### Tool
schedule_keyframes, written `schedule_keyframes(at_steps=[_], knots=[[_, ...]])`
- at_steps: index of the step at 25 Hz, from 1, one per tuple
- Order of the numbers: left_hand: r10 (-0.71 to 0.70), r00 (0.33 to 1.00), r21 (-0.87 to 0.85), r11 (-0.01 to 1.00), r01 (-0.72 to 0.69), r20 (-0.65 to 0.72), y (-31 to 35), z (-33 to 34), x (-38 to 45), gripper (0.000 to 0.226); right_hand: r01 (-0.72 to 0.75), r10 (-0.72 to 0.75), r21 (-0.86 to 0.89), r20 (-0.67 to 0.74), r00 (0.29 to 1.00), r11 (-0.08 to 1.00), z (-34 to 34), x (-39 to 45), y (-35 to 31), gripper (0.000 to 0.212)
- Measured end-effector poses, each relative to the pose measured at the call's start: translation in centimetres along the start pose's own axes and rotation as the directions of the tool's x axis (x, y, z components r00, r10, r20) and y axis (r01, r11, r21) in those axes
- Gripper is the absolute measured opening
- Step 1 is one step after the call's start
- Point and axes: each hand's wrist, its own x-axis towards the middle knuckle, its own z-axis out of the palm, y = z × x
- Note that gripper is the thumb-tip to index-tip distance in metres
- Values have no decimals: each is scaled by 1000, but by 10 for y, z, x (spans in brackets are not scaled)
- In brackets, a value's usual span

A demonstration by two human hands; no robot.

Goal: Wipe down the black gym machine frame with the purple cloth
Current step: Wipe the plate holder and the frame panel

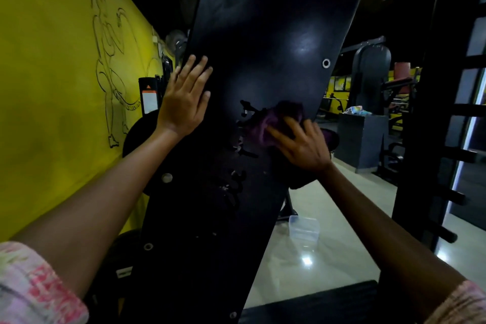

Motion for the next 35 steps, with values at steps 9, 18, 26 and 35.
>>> schedule_keyframes(at_steps=[9, 18, 26, 35], knots=[[-28, 1000, 8, 1000, 28, 5, 1, -1, -1, 44, -236, 237, 103, 8, 972, 966, 0, -49, -67, 38], [-31, 999, -8, 999, 31, -12, 1, 1, -4, 43, -757, 762, 88, -45, 646, 647, 3, -25, -75, 39], [-22, 1000, -44, 999, 21, -2, 1, 1, -6, 42, -177, 173, 64, 63, 983, 982, -6, -35, -100, 45], [-68, 998, -251, 966, 70, 18, -4, -2, -6, 36, -377, 373, 129, 54, 926, 917, 1, 19, -148, 45]])
